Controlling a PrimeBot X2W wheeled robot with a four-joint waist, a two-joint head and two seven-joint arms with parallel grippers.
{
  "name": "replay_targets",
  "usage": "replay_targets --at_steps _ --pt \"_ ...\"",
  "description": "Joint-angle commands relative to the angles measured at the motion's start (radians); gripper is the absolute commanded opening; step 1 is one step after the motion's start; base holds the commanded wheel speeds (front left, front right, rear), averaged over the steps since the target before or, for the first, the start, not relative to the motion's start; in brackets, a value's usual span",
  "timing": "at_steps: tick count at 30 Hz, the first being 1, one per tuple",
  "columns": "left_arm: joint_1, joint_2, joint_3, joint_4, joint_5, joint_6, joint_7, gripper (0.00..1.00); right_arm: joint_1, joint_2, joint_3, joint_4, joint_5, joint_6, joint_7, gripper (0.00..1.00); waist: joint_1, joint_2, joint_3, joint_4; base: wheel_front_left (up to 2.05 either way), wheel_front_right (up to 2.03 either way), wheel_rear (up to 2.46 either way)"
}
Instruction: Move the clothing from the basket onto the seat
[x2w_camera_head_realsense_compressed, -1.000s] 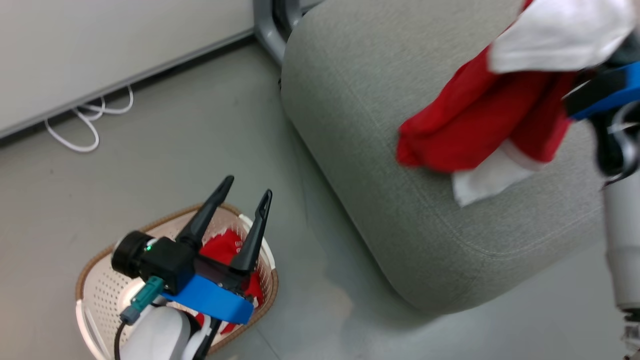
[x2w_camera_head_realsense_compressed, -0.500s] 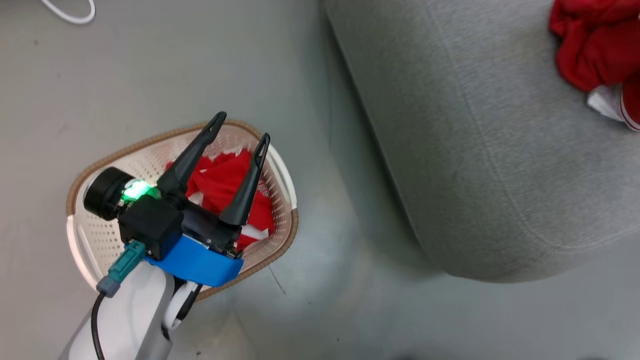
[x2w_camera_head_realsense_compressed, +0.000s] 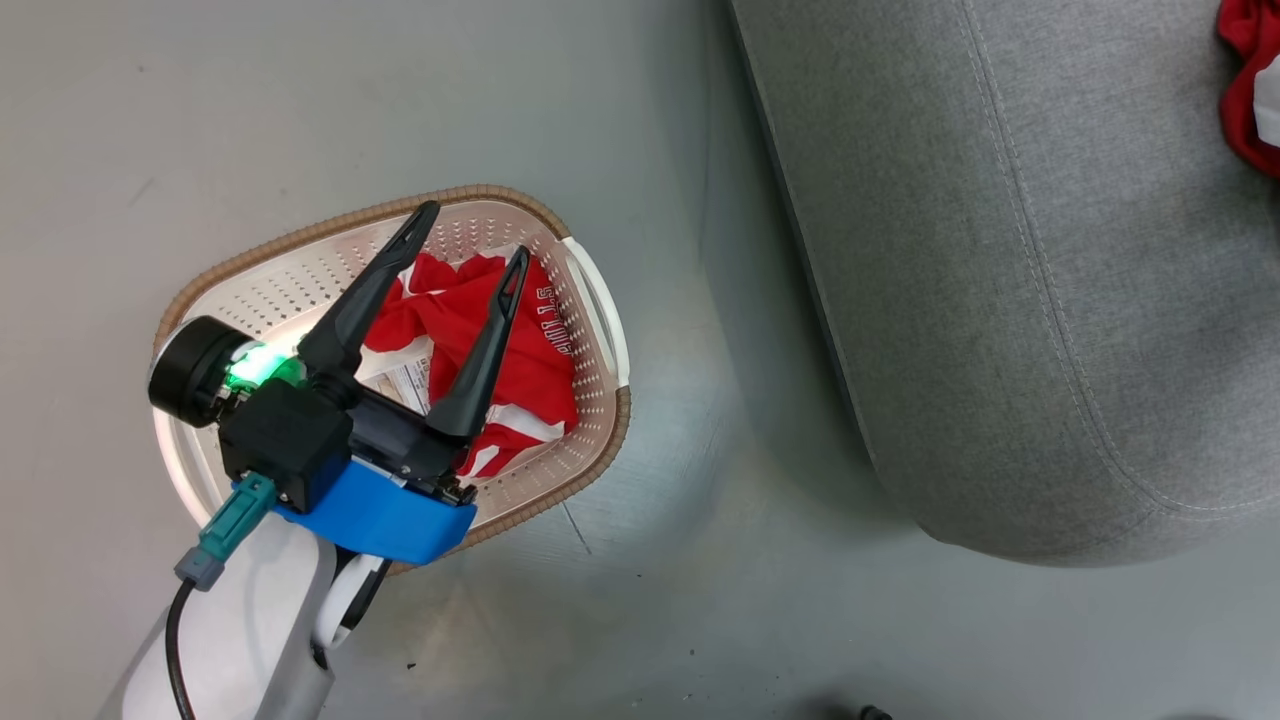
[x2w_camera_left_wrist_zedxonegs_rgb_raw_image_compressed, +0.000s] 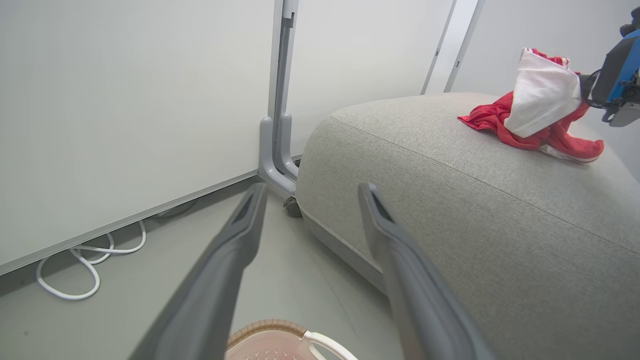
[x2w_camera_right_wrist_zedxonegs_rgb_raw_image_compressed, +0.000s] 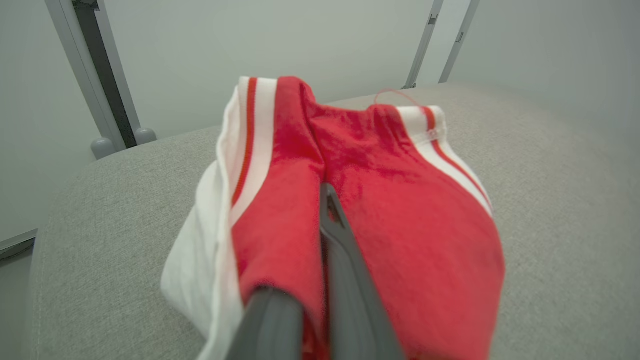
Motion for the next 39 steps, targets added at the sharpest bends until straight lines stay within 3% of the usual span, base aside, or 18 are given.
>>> replay_targets --at_steps 1,2,20,31,39 --pt "0.003 0.002 0.007 0.000 -0.003 -0.002 -0.003 1.00 -0.006 0.000 0.000 0.004 -0.004 0.000 -0.005 0.66 -0.0001 0.0000 -0.003 -0.002 0.00 0.00 0.00" --pt "0.005 0.001 0.008 0.001 -0.003 -0.002 -0.003 1.00 -0.008 0.001 0.002 0.007 -0.010 0.000 -0.008 1.00 -0.0001 0.0000 -0.006 -0.002 0.00 0.00 0.00" --pt "0.021 -0.038 0.000 0.035 -0.014 -0.002 -0.003 1.00 0.040 0.015 0.036 0.029 -0.057 0.000 -0.017 1.00 -0.0001 0.0000 -0.081 0.002 0.00 0.00 0.00" --pt "0.083 -0.114 0.030 0.086 -0.043 -0.002 -0.003 1.00 0.172 0.014 0.112 0.002 -0.039 0.000 -0.012 1.00 -0.0001 0.0000 -0.250 0.040 0.00 0.00 0.00" --pt "0.173 -0.161 0.080 0.127 -0.060 -0.002 -0.003 1.00 0.336 0.051 0.186 -0.107 -0.021 0.000 -0.012 1.00 -0.0001 0.0000 -0.385 0.081 0.00 0.00 0.00"
